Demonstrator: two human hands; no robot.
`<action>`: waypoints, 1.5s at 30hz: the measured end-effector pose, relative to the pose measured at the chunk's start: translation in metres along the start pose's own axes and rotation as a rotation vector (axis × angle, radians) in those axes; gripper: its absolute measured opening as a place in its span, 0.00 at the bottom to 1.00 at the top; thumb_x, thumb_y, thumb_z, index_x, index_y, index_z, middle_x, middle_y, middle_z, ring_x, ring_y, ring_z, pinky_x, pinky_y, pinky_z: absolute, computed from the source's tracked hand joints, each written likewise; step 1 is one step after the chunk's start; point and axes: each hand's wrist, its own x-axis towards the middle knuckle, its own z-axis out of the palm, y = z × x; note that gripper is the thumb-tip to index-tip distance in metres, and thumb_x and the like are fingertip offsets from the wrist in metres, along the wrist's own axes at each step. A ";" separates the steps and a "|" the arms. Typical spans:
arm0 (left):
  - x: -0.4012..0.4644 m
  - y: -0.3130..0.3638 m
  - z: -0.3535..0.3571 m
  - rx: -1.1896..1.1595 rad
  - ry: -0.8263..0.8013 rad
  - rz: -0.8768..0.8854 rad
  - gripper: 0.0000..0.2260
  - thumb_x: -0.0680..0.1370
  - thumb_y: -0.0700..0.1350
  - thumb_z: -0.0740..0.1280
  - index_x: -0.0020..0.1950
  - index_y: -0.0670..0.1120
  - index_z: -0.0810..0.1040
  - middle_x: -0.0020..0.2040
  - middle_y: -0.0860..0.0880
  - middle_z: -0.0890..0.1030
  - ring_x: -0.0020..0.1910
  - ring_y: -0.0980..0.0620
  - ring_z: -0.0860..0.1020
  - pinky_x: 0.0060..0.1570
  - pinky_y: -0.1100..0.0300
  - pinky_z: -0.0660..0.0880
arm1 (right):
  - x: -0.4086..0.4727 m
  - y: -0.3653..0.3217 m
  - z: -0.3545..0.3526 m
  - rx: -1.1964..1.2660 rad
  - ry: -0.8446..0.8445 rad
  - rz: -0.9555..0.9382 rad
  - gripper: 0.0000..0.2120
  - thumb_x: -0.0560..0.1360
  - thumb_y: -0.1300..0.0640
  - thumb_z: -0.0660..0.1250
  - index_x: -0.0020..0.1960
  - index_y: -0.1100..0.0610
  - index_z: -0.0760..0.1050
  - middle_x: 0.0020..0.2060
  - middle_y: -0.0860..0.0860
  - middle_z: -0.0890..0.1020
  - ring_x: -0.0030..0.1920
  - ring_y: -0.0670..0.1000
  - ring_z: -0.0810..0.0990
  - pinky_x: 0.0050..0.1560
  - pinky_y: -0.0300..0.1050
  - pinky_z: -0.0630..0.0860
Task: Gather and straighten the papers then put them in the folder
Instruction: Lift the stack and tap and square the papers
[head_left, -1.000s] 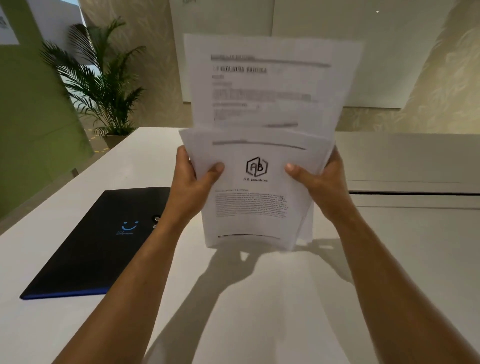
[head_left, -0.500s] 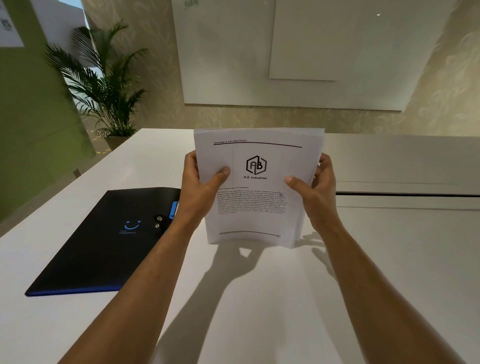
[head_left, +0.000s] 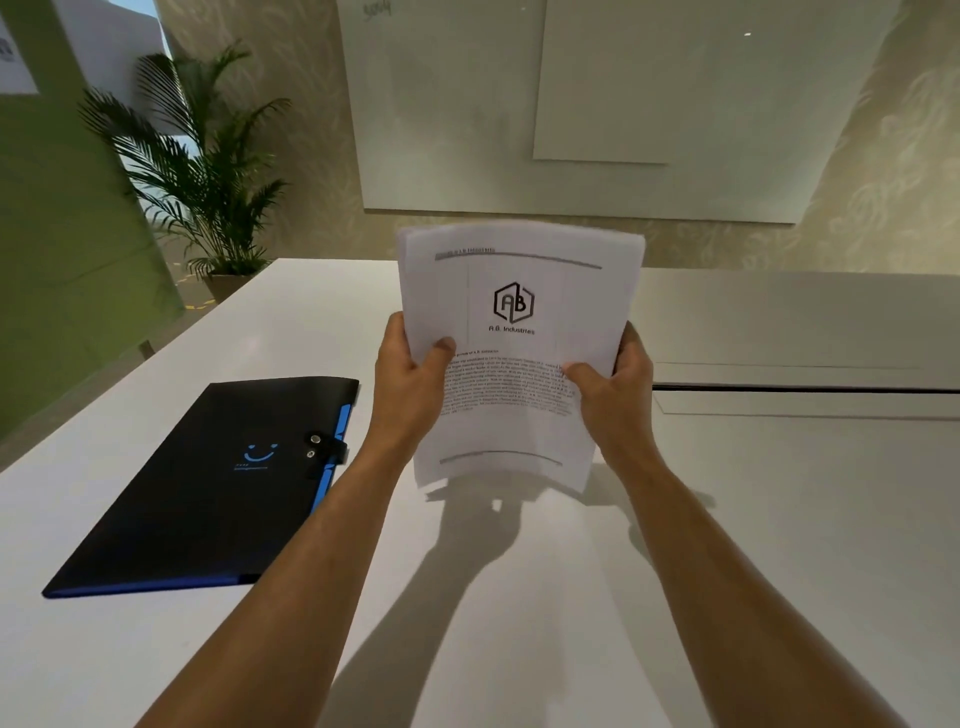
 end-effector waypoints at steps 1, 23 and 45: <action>0.001 0.005 -0.001 0.009 0.002 0.025 0.12 0.79 0.40 0.64 0.61 0.50 0.69 0.55 0.51 0.77 0.53 0.51 0.78 0.45 0.61 0.80 | 0.002 -0.004 -0.001 -0.006 0.009 -0.025 0.21 0.67 0.66 0.68 0.59 0.55 0.70 0.50 0.52 0.79 0.49 0.49 0.80 0.37 0.32 0.78; -0.019 -0.030 0.000 -0.055 -0.014 -0.150 0.14 0.75 0.37 0.70 0.58 0.49 0.76 0.50 0.51 0.81 0.48 0.52 0.79 0.38 0.67 0.77 | -0.023 0.028 -0.001 0.035 -0.014 0.204 0.23 0.61 0.63 0.66 0.56 0.55 0.73 0.47 0.50 0.82 0.45 0.45 0.82 0.34 0.32 0.77; -0.015 -0.027 0.002 -0.103 -0.031 -0.200 0.05 0.79 0.49 0.66 0.54 0.53 0.78 0.47 0.54 0.82 0.47 0.51 0.81 0.39 0.62 0.76 | -0.021 0.036 0.000 0.013 -0.010 0.205 0.25 0.63 0.63 0.63 0.61 0.58 0.73 0.51 0.56 0.82 0.48 0.54 0.82 0.36 0.33 0.78</action>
